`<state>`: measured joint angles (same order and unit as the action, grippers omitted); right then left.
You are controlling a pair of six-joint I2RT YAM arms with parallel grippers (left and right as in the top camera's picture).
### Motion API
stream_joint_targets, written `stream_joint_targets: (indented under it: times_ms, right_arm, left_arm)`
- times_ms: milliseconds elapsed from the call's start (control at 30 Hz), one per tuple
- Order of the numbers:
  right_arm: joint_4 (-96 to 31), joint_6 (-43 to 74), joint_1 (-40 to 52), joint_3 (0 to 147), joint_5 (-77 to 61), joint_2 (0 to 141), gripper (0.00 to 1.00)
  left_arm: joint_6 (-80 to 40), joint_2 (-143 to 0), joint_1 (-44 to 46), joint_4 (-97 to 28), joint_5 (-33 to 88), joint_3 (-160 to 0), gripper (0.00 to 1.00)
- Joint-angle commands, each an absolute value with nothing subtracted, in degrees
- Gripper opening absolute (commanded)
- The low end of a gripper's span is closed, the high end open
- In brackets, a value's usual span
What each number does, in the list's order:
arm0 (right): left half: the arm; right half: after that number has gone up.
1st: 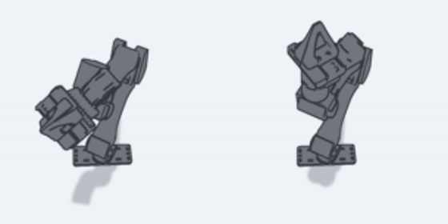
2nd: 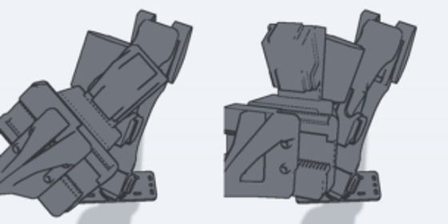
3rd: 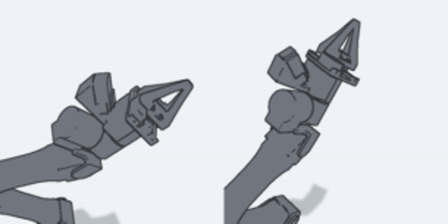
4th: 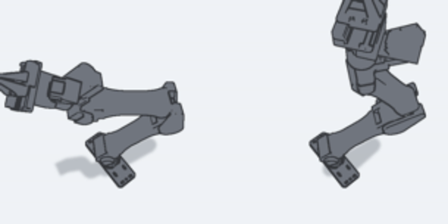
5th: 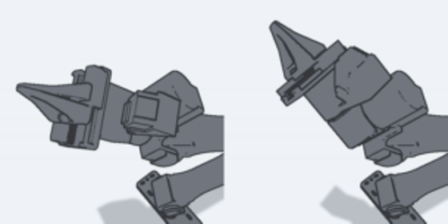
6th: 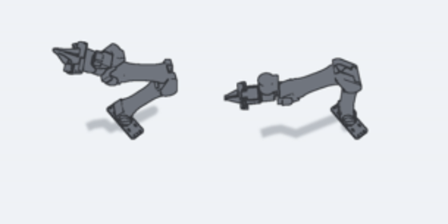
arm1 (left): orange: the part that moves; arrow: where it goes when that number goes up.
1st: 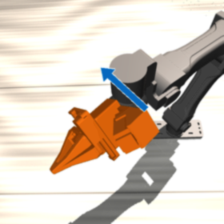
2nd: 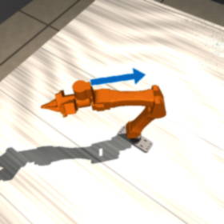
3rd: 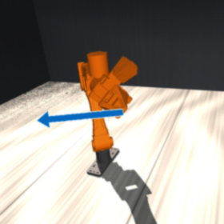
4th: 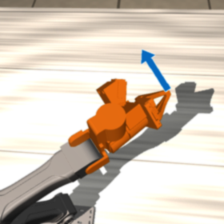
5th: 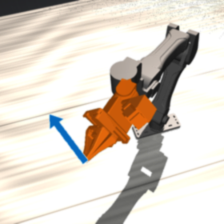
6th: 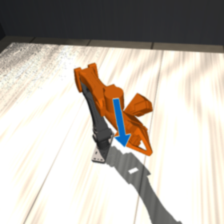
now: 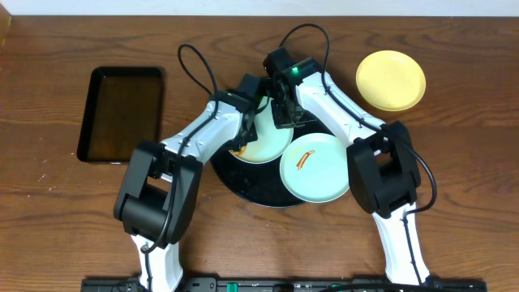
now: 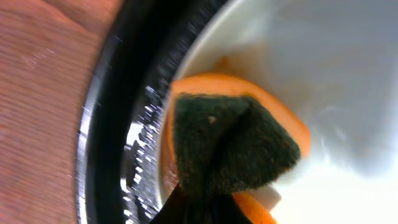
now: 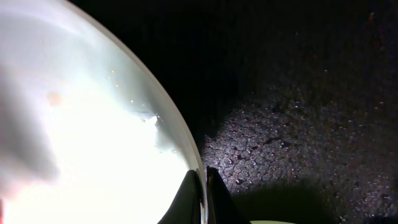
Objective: Clean dirty plates on tray and stack at the side
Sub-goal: 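Scrub the sauce on the green plate with the sponge in left gripper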
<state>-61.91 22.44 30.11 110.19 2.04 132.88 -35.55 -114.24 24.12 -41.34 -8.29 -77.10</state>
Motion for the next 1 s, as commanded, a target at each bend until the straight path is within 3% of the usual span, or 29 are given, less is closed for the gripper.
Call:
stream_joint_targets:
  times_ms: [0, 167, 500, 967]
  right_arm:
    - [-62.17, 23.31, 29.65, 110.54, 4.71, 130.98, 0.01]
    - [-62.17, 23.33, 29.65, 110.54, 4.69, 130.98, 0.01]
    - [-62.13, 23.35, 29.67, 110.54, 4.64, 130.98, 0.01]
    - [-62.24, 23.75, 29.67, 110.54, 4.05, 130.98, 0.01]
  left_arm:
    - [-34.11, -114.13, 22.20, -41.06, -13.98, -78.11, 0.08]
    - [-34.13, -111.28, 21.50, -37.58, -12.78, -78.76, 0.07]
    - [-34.15, -111.26, 21.50, -28.36, 2.24, -77.56, 0.08]
    - [-35.70, -114.98, 21.54, -25.78, 3.95, -76.97, 0.08]
